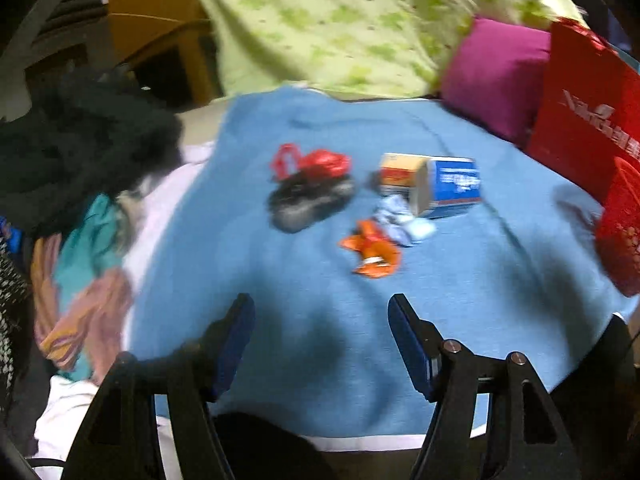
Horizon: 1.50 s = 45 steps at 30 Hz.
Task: Collect trash
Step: 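Move both tools back over the blue blanket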
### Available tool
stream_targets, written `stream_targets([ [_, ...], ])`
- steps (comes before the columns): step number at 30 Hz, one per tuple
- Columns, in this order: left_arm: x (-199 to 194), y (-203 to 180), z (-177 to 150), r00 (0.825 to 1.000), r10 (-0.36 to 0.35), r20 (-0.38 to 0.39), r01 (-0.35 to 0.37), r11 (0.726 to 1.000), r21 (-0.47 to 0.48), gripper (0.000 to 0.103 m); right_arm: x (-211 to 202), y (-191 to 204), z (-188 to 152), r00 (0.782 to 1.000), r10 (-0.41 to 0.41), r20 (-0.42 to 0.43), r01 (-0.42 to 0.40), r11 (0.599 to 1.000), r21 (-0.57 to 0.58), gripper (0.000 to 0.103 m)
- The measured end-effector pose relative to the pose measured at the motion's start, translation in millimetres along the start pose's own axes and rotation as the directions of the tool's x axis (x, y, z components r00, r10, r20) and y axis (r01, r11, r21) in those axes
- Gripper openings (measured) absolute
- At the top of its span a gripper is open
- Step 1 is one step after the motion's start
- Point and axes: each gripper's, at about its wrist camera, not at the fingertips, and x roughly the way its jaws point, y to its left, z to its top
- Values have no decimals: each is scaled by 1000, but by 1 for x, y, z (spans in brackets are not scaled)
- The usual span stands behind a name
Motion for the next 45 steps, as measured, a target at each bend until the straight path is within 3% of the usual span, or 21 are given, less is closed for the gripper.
stream_targets([
  [8, -9, 24, -5, 998, 49, 33, -49, 998, -28, 70, 26, 28, -8, 998, 15, -57, -18, 999, -50, 69],
  [25, -9, 23, -6, 995, 94, 38, -94, 996, 2, 70, 63, 48, -13, 992, 24, -123, -32, 997, -67, 69],
  [45, 14, 28, -1, 994, 108, 0, -108, 994, 1, 70, 158, 64, 8, 978, -25, -205, 1, 993, -120, 70],
])
